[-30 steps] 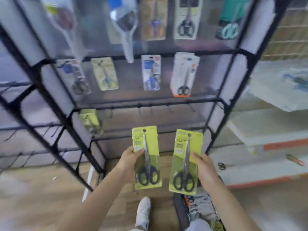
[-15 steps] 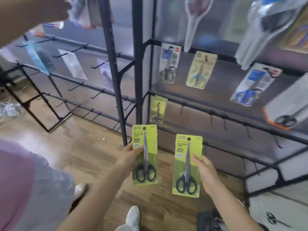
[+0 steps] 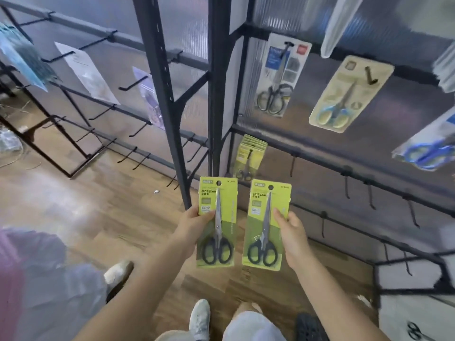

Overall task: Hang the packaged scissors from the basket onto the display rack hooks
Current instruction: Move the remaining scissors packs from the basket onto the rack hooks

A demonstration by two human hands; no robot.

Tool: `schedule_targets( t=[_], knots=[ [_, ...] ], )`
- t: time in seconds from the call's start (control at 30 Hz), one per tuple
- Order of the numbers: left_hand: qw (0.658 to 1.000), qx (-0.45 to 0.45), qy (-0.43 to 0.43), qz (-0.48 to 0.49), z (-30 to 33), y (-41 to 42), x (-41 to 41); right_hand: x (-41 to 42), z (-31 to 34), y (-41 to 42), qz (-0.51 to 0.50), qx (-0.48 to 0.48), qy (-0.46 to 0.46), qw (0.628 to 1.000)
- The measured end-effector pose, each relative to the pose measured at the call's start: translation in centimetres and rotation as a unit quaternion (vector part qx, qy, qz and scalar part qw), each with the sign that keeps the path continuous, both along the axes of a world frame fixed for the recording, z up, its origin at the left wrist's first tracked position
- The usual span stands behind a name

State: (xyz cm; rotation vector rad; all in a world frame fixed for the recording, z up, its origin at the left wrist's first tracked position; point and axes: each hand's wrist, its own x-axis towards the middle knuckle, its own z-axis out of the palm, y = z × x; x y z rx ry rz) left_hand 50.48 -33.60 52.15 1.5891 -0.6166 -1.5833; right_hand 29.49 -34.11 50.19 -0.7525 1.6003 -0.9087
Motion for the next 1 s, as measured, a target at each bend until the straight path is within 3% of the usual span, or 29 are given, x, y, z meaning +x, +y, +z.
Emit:
schedule_targets(
  t=[0.37,0.63,1.0],
  knots=[
    [0.996,0.030,-0.050,0.067,-2.8,-5.4,-3.4,-2.4,-3.1,-8.4,0.084,0.034,0.057,0.994],
    [0.991,0.031,-0.065,0.109,-5.0,-6.6,-4.8,-1.0,-6.0,-13.0,0.160,-0.002,0.057,0.985],
    [0.991,0.033,-0.052,0.118,-6.5,-6.0,-3.9,0.7,-8.3,-16.6,0.123,-0.046,0.061,0.989]
  ],
)
